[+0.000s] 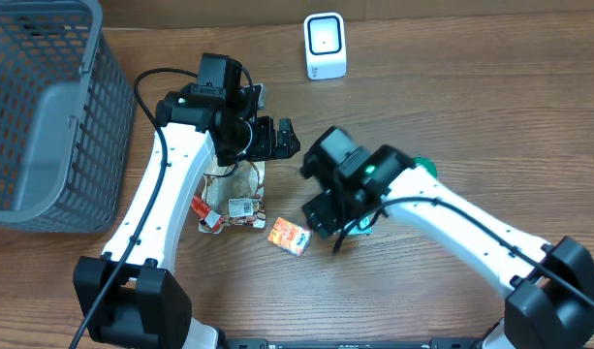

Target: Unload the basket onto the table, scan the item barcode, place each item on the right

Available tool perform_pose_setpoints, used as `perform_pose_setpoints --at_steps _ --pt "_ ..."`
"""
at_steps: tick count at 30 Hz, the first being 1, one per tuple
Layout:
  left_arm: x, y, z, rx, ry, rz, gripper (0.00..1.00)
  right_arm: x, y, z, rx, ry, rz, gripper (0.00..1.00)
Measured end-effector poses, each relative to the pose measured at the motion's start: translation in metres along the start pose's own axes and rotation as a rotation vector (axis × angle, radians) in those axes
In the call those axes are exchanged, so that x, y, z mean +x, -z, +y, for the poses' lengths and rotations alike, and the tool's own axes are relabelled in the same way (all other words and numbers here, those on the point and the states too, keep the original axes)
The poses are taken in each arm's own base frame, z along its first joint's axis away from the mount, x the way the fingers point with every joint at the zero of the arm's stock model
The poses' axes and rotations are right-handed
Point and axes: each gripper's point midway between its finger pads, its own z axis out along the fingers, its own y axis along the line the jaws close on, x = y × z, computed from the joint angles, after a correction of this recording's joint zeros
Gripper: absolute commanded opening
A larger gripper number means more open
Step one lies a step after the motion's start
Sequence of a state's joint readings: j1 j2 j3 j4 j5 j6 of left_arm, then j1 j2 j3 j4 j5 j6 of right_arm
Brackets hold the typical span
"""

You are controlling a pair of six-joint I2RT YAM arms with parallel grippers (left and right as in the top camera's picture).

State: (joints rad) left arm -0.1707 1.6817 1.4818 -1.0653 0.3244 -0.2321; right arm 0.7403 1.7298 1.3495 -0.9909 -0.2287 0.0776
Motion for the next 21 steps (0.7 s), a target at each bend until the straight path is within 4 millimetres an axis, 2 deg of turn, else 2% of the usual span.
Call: perform_pose_setpoints --at_steps 6,14,21 --pt "0.0 0.0 0.0 0.0 0.0 0.0 1.0 -0.006 0.006 -0.027 0.017 -0.07 -0.02 0.73" --pt "-0.002 0.0 0.0 0.002 -0.003 -0.008 1.0 -0.013 -0.007 -0.026 -0.003 -0.052 -0.071 0.72" --pt "-0.004 0.0 0.004 -0.023 -0.004 -0.018 1.0 -0.016 -0.026 -0.017 -0.093 -0.033 -0.121 0.6"
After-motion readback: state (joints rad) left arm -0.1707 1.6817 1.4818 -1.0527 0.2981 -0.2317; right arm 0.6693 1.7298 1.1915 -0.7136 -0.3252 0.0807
